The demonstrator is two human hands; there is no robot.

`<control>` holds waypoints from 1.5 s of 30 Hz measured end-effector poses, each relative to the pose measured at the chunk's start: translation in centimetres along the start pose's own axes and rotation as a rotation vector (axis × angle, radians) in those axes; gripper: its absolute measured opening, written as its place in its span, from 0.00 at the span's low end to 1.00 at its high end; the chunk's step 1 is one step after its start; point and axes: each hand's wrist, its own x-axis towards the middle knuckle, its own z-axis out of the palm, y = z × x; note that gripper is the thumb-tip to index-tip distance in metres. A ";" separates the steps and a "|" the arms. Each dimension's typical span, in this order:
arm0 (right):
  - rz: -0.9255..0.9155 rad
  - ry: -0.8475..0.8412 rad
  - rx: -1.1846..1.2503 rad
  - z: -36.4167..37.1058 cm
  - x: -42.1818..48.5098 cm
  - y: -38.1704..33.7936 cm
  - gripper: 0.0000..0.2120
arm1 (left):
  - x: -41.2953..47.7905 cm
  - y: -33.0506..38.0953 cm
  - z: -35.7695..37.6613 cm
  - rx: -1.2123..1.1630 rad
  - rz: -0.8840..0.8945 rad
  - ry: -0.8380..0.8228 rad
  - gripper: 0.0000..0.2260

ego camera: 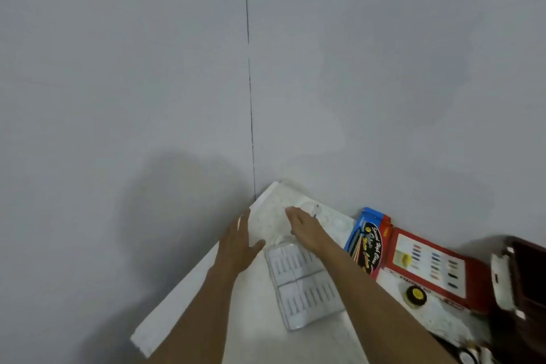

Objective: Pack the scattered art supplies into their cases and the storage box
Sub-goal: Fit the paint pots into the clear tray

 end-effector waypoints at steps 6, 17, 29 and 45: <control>0.047 0.041 0.037 1.2 2.2 -1.2 0.23 | 0.9 0.4 0.2 -0.020 -0.030 -0.075 0.42; 0.094 0.122 0.174 1.9 3.2 -0.3 0.18 | 1.1 1.1 1.0 0.023 0.025 0.113 0.32; -0.034 0.320 0.478 -1.6 0.6 0.1 0.13 | -2.4 4.6 -1.0 -0.319 0.077 0.324 0.29; -0.197 0.655 0.418 -17.1 -14.6 8.2 0.20 | -12.9 18.1 0.4 -0.869 0.142 -0.143 0.14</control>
